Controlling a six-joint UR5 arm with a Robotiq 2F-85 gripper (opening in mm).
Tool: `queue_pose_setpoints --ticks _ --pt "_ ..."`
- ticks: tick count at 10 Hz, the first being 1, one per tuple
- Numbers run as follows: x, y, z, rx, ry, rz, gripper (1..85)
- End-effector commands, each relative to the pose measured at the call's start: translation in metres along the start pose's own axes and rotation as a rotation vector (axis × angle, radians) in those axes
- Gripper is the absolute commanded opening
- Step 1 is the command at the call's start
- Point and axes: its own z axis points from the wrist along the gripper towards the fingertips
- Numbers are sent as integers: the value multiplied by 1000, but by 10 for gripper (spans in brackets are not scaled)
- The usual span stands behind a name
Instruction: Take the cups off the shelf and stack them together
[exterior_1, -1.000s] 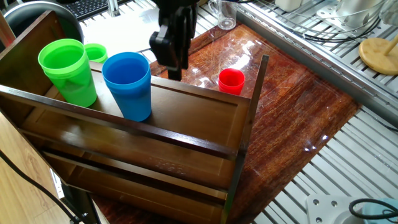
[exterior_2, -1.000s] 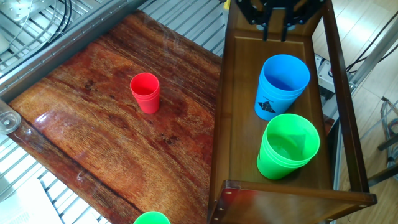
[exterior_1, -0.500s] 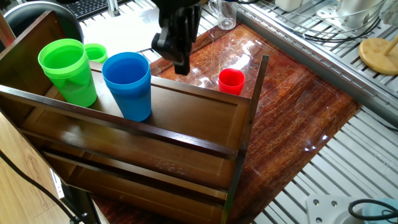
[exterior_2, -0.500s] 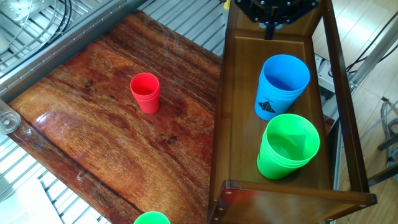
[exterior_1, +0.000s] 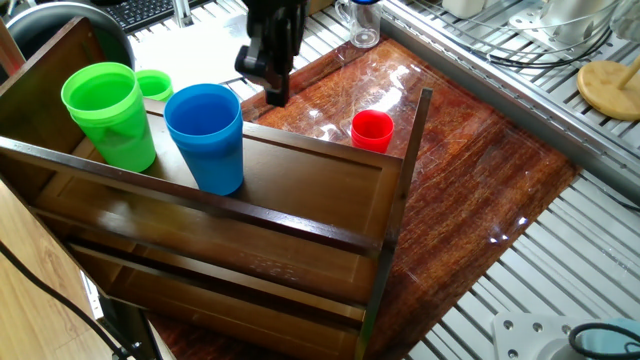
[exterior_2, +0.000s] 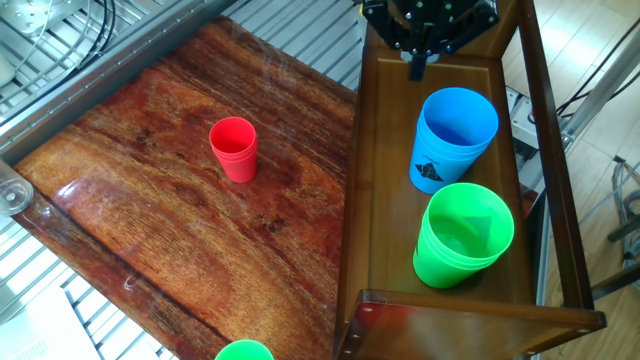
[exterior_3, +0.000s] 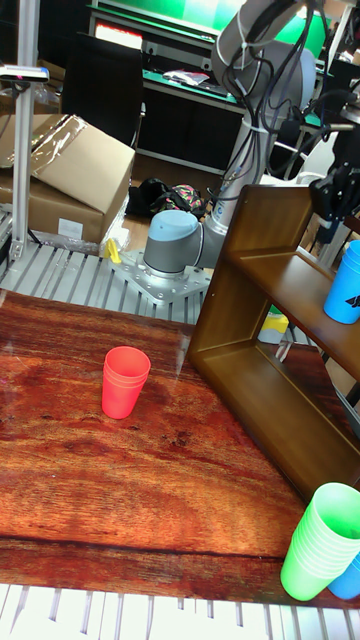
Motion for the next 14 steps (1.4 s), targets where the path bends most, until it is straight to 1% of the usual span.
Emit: queue_pose_setpoints --ticks 1,3,4,6,7,8,9,10,11,12,14 --pt "7 3 -10 -4 47 -7 13" --pt "13 15 -30 -27 117 56 27" --pt "11 21 -34 -41 121 71 87" --pt "1 30 -37 -70 103 121 190" --pt "-6 36 -38 -88 91 163 207" --pt "-13 37 -37 -96 70 174 233" --pt "-20 38 -36 -100 47 174 307" --pt "-28 36 -35 -97 26 170 340" --pt "-33 34 -33 -90 15 167 347" --pt "-37 32 -31 -85 5 158 370" --pt "-41 24 -29 -62 -5 141 397"
